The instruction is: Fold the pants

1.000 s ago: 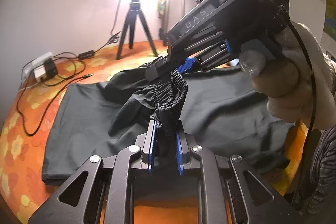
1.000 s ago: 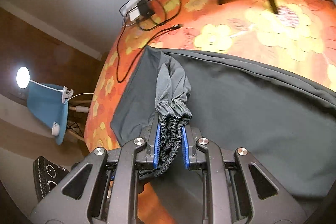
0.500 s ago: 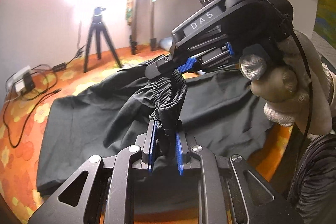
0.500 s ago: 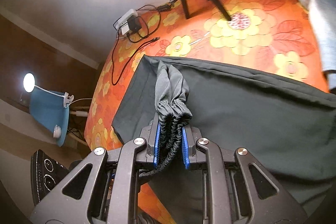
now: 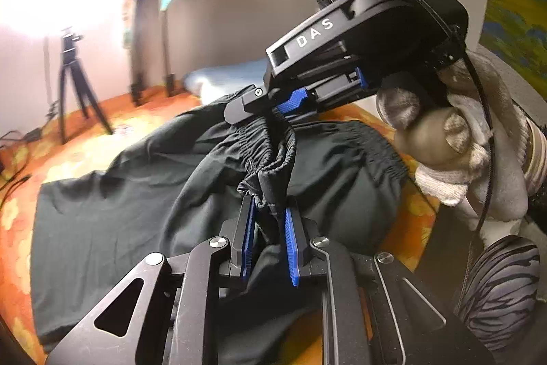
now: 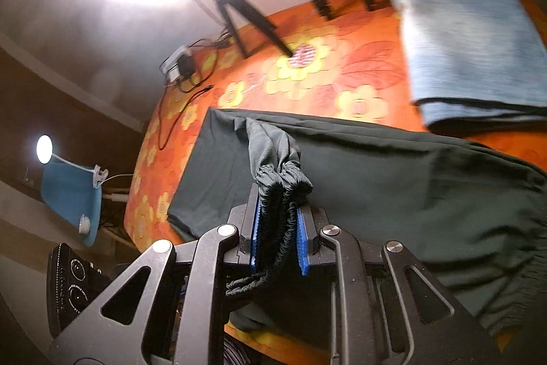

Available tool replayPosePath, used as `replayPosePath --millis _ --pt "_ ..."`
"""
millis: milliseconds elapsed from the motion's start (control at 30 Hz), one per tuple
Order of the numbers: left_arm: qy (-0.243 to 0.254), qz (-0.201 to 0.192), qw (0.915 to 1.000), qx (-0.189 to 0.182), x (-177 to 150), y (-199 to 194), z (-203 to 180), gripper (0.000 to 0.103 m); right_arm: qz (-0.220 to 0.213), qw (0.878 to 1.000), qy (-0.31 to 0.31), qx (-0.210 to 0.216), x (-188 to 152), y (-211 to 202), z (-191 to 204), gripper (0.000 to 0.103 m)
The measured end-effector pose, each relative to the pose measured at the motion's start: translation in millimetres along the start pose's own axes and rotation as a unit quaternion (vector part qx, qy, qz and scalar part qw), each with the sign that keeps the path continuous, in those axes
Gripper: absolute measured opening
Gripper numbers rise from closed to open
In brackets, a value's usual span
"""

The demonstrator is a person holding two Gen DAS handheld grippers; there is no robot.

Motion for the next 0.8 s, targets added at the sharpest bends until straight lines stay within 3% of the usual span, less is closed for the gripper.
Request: replayPosePath --millis 233,500,633,800 --pt "0.032 0.007 0.999 -0.032 13 28 -46 0.006 -0.021 0.999 0.024 -0.032 -1 -45 -51 0.018" --pt "0.045 0.015 0.9975 -0.053 15 50 -72 0.006 -0.017 0.997 0.049 -0.049 -12 -61 -105 0.018" --pt "0.043 0.013 0.9985 -0.031 14 37 -56 0.006 -0.018 0.996 0.072 -0.042 -19 -73 -132 0.018" --pt "0.03 0.017 0.9988 0.035 2 8 -13 0.006 -0.014 0.995 0.092 -0.044 -20 -80 -161 0.018"
Point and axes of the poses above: each gripper's, at about its wrist camera, not at the fingertips, and y roughly the way its jaws point, z to its left, x to its top, the point moved 1 cm from there along y, roughly the way its jaws point, and after that the axes turned 3 degrees about y, right-handed, at the moved point
